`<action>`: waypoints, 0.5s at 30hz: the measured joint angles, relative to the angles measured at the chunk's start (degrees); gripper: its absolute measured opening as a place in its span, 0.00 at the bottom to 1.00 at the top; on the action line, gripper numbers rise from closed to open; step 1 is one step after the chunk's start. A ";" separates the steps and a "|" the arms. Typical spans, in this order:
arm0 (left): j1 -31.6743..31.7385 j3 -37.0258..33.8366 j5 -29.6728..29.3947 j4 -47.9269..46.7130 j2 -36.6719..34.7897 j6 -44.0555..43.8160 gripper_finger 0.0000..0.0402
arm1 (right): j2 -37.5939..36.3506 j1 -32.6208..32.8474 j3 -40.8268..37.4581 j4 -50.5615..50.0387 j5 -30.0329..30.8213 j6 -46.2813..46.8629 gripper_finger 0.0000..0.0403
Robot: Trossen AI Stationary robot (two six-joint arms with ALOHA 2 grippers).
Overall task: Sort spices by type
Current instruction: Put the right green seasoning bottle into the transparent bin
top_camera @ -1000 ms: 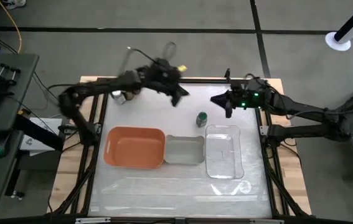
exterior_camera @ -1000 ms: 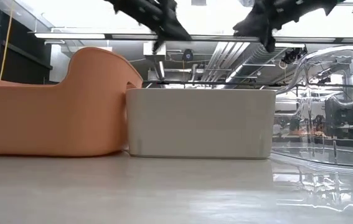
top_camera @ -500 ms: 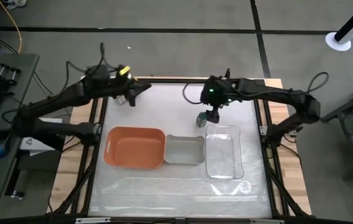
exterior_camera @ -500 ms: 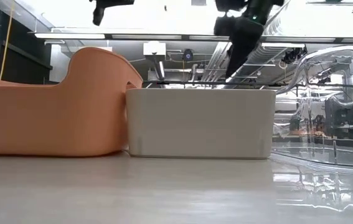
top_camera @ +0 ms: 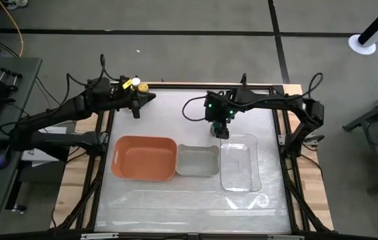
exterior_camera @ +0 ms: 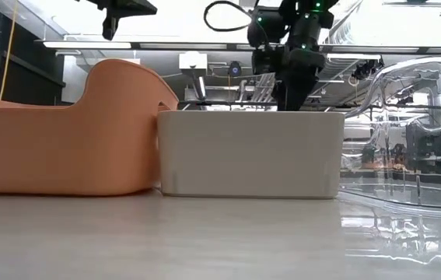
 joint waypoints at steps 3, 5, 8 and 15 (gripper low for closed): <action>0.00 0.00 0.00 -0.09 0.00 0.74 0.00 | 0.97 0.03 0.13 0.11 0.98 -0.74 0.81; 0.00 0.00 0.00 -0.11 0.00 0.78 0.00 | 1.90 0.01 -0.06 0.53 2.90 -0.74 0.81; 0.00 0.00 0.02 -0.32 0.00 0.79 0.00 | 2.46 -0.08 -0.08 1.44 5.64 -1.64 0.81; 0.00 0.00 0.09 -0.72 0.00 0.86 0.00 | 4.52 -0.07 -0.07 0.97 6.15 -6.50 0.80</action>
